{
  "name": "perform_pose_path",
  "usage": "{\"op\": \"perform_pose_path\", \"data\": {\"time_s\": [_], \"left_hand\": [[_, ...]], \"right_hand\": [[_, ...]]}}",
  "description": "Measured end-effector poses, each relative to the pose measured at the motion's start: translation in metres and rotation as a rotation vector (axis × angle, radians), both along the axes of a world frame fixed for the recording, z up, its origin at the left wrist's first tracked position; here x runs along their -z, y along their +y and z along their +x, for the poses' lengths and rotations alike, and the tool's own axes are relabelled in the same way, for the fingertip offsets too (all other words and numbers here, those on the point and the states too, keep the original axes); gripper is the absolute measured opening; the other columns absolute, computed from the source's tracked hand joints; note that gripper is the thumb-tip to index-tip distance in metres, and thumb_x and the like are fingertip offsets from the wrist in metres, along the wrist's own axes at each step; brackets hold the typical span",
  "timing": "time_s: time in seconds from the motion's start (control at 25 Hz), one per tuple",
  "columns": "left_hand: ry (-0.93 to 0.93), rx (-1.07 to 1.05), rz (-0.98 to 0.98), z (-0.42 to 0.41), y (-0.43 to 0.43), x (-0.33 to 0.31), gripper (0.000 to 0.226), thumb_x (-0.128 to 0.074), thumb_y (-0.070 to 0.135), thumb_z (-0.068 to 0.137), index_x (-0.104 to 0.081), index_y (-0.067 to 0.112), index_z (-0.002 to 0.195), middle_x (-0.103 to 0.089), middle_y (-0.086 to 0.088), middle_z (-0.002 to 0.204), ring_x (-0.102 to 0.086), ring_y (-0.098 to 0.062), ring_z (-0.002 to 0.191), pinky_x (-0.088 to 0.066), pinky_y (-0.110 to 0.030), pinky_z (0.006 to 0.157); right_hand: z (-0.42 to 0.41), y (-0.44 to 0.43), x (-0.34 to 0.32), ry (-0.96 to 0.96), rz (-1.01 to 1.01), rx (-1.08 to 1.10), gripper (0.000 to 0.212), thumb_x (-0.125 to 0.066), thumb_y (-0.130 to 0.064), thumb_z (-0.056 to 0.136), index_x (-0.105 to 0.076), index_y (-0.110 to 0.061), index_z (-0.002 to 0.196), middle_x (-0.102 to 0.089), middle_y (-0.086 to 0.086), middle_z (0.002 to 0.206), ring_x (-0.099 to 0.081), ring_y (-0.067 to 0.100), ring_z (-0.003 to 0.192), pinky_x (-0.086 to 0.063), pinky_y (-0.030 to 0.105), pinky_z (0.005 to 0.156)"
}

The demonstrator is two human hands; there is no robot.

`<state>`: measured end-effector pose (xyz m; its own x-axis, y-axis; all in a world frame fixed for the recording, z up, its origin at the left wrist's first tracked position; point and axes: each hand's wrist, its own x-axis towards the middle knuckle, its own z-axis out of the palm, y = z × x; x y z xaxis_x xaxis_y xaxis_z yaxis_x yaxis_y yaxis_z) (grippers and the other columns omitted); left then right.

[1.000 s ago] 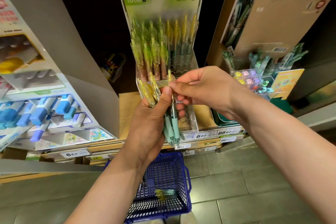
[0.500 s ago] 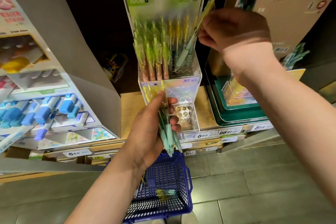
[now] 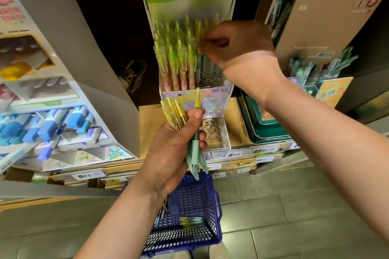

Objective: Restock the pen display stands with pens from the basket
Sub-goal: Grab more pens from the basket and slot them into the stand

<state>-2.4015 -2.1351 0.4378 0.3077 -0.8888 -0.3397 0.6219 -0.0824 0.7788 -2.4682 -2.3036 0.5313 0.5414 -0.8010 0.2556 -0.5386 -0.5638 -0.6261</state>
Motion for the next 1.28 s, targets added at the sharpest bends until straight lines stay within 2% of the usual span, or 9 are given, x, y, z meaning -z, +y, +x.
{"op": "perform_pose_path", "data": {"time_s": [0.2, 0.28, 0.44, 0.56, 0.68, 0.84, 0.92, 1.04, 1.28], "left_hand": [[-0.022, -0.030, -0.037, 0.001, -0.002, -0.004, 0.009, -0.072, 0.026, 0.088, -0.073, 0.018, 0.087, -0.057, 0.001, 0.077, -0.051, -0.011, 0.063, -0.047, -0.023, 0.057], [-0.016, -0.059, -0.044, 0.001, -0.004, -0.007, 0.009, -0.072, 0.027, 0.086, -0.072, 0.018, 0.088, -0.059, 0.002, 0.077, -0.051, -0.011, 0.063, -0.047, -0.023, 0.057], [-0.001, -0.090, -0.066, 0.002, -0.006, -0.009, 0.017, -0.074, 0.028, 0.085, -0.070, 0.015, 0.095, -0.061, 0.003, 0.078, -0.053, -0.009, 0.062, -0.048, -0.021, 0.056], [-0.023, -0.071, -0.088, 0.004, -0.007, -0.009, 0.014, -0.072, 0.030, 0.089, -0.074, 0.017, 0.094, -0.063, 0.002, 0.080, -0.053, -0.009, 0.064, -0.048, -0.021, 0.057], [-0.056, -0.014, -0.091, 0.000, -0.008, -0.010, 0.016, -0.066, 0.032, 0.095, -0.078, 0.022, 0.093, -0.068, -0.001, 0.086, -0.053, -0.008, 0.066, -0.047, -0.020, 0.057], [0.095, -0.016, 0.010, -0.001, -0.011, -0.011, 0.041, -0.061, 0.041, 0.099, -0.070, 0.004, 0.114, -0.057, -0.001, 0.077, -0.052, -0.010, 0.062, -0.047, -0.022, 0.053], [0.157, -0.018, 0.027, 0.001, -0.011, -0.010, 0.042, -0.057, 0.028, 0.101, -0.062, -0.004, 0.127, -0.050, 0.000, 0.074, -0.048, -0.011, 0.060, -0.046, -0.023, 0.051], [0.164, -0.023, 0.034, 0.004, -0.009, -0.009, 0.037, -0.052, 0.011, 0.092, -0.068, -0.002, 0.123, -0.045, -0.001, 0.071, -0.047, -0.012, 0.059, -0.045, -0.024, 0.051], [0.182, -0.009, 0.079, 0.004, -0.006, -0.006, 0.028, -0.057, 0.005, 0.098, -0.066, -0.005, 0.123, -0.057, -0.009, 0.075, -0.059, -0.018, 0.067, -0.057, -0.031, 0.068]], "right_hand": [[0.004, -0.001, 0.005, 0.092, 0.080, 0.014, 0.031, -0.059, -0.040, 0.096, -0.079, -0.017, 0.089, -0.076, 0.004, 0.083, -0.071, 0.021, 0.080, -0.055, 0.034, 0.082], [-0.002, 0.004, 0.012, 0.068, 0.150, 0.034, 0.030, -0.061, -0.038, 0.097, -0.078, -0.015, 0.088, -0.076, 0.008, 0.082, -0.073, 0.025, 0.079, -0.058, 0.039, 0.081], [-0.028, 0.035, 0.031, -0.372, 0.684, 0.041, 0.019, -0.070, -0.024, 0.094, -0.075, -0.008, 0.084, -0.075, 0.013, 0.077, -0.070, 0.016, 0.064, -0.062, 0.030, 0.069], [-0.042, 0.050, 0.043, -0.341, 0.781, -0.085, 0.018, -0.076, -0.034, 0.089, -0.079, -0.016, 0.091, -0.075, 0.005, 0.078, -0.065, 0.008, 0.068, -0.055, 0.021, 0.067], [-0.043, 0.053, 0.046, -0.311, 0.856, -0.084, 0.018, -0.077, -0.031, 0.088, -0.079, -0.017, 0.099, -0.071, -0.006, 0.073, -0.062, 0.005, 0.068, -0.053, 0.020, 0.069], [-0.040, 0.045, 0.033, -0.474, 0.961, 0.025, 0.008, -0.073, -0.018, 0.092, -0.075, -0.010, 0.092, -0.071, 0.005, 0.079, -0.065, 0.014, 0.074, -0.060, 0.025, 0.074], [-0.039, 0.032, 0.019, -0.632, 0.925, 0.102, 0.007, -0.069, -0.009, 0.093, -0.072, -0.011, 0.087, -0.074, 0.003, 0.073, -0.069, 0.015, 0.070, -0.061, 0.022, 0.069], [-0.037, 0.008, -0.001, -0.740, 0.665, 0.126, 0.016, -0.068, -0.005, 0.094, -0.071, -0.016, 0.083, -0.074, -0.003, 0.068, -0.072, 0.011, 0.068, -0.060, 0.022, 0.070], [-0.017, -0.015, -0.004, -0.518, 0.140, 0.111, 0.010, -0.066, -0.017, 0.093, -0.074, -0.017, 0.098, -0.076, -0.003, 0.085, -0.074, 0.014, 0.082, -0.061, 0.034, 0.083]]}}
